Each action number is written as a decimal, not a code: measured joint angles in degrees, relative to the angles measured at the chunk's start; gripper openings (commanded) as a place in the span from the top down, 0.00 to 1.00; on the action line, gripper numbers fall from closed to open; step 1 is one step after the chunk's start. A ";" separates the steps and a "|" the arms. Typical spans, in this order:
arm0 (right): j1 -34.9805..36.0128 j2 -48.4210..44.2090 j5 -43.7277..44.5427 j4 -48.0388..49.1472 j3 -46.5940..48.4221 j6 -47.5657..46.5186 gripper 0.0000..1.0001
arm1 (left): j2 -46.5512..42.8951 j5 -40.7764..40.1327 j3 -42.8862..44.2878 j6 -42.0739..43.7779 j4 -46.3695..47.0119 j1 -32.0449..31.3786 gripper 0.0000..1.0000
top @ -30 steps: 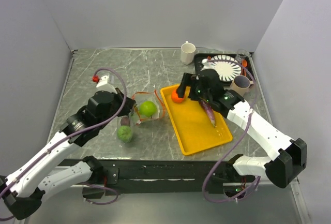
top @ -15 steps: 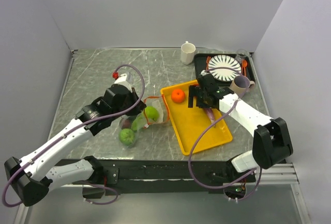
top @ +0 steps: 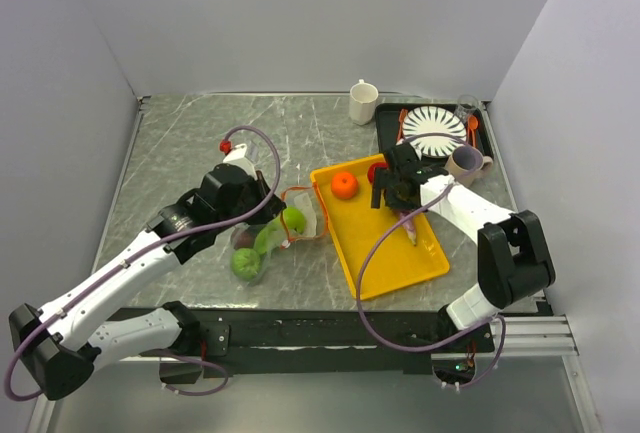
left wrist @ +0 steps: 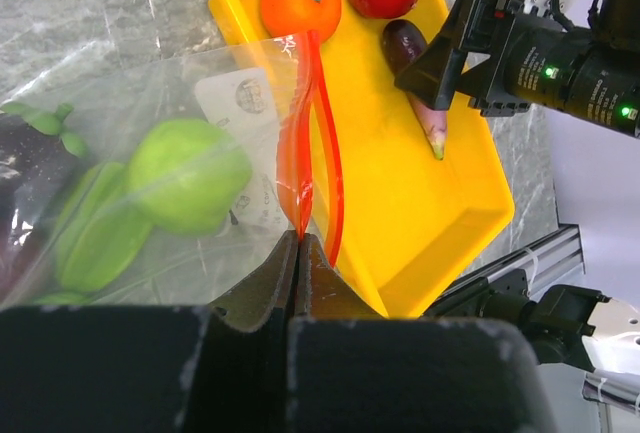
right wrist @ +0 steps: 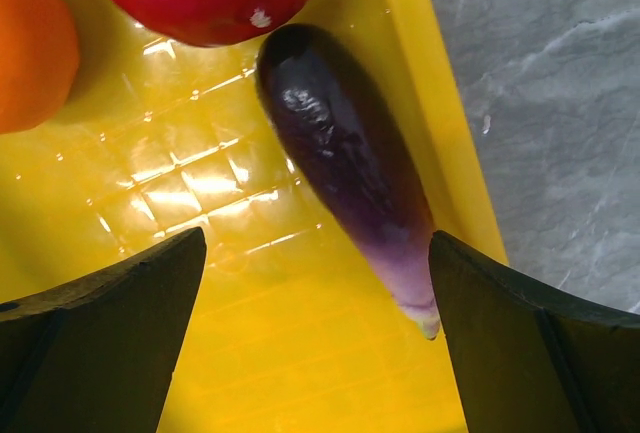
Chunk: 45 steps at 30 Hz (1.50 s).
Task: Place the food in the zip-top bag and seal the zipper
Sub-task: Pick up the fake vegetable from the bin, then place the fake vegetable in the zipper food storage bag.
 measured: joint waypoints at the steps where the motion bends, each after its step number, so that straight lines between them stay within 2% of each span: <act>1: -0.35 0.26 0.00 0.07 0.00 0.15 0.06 | 0.20 -0.02 0.00 0.04 -0.02 0.00 0.99; 6: -1.42 3.19 -1.33 0.61 0.00 0.63 0.16 | 1.16 0.00 0.09 0.24 0.00 0.00 0.99; 7: -1.49 3.85 -2.01 0.76 0.00 0.68 0.20 | 1.33 0.02 0.13 0.37 0.00 0.00 0.99; 8: -1.55 4.22 -2.32 0.83 -0.02 0.70 0.27 | 1.57 0.02 0.15 0.42 0.02 0.00 0.99; 12: -1.62 4.74 -4.24 1.64 -0.79 1.38 0.35 | 2.14 0.04 0.15 0.44 0.00 0.00 0.99; 14: -1.70 4.74 -5.03 1.95 -0.98 1.53 0.43 | 2.25 0.04 0.15 0.44 0.00 0.00 0.99; 15: -1.70 4.74 -5.33 2.03 -0.98 1.55 0.51 | 2.25 0.04 0.15 0.44 0.00 0.00 0.99; 16: -1.70 4.74 -5.55 2.10 -0.98 1.68 0.69 | 2.25 0.02 0.15 0.44 0.00 0.00 0.99; 17: -1.70 4.74 -5.77 2.16 -0.98 1.66 0.76 | 2.25 0.02 0.17 0.42 0.00 0.00 0.99; 19: -1.70 4.74 -6.36 2.23 -0.98 1.60 0.86 | 2.23 0.00 0.15 0.39 0.02 0.00 0.99; 20: -1.70 4.76 -6.71 2.25 -0.98 1.86 0.87 | 2.23 0.02 0.15 0.39 0.02 0.00 0.99; 21: -1.70 4.76 -7.02 2.25 -0.98 2.01 0.91 | 2.25 0.02 0.15 0.39 0.02 0.00 0.99; 22: -1.70 4.76 -7.28 2.34 -1.01 2.10 1.00 | 2.25 0.02 0.15 0.39 0.02 0.00 0.99; 30: -1.68 3.32 -11.15 3.93 -2.93 2.16 1.00 | 2.32 0.00 0.35 0.72 -0.44 0.00 0.99; 45: 3.72 -12.92 -24.30 0.09 -2.40 1.84 1.00 | 2.34 0.00 0.81 0.98 -0.42 0.00 0.99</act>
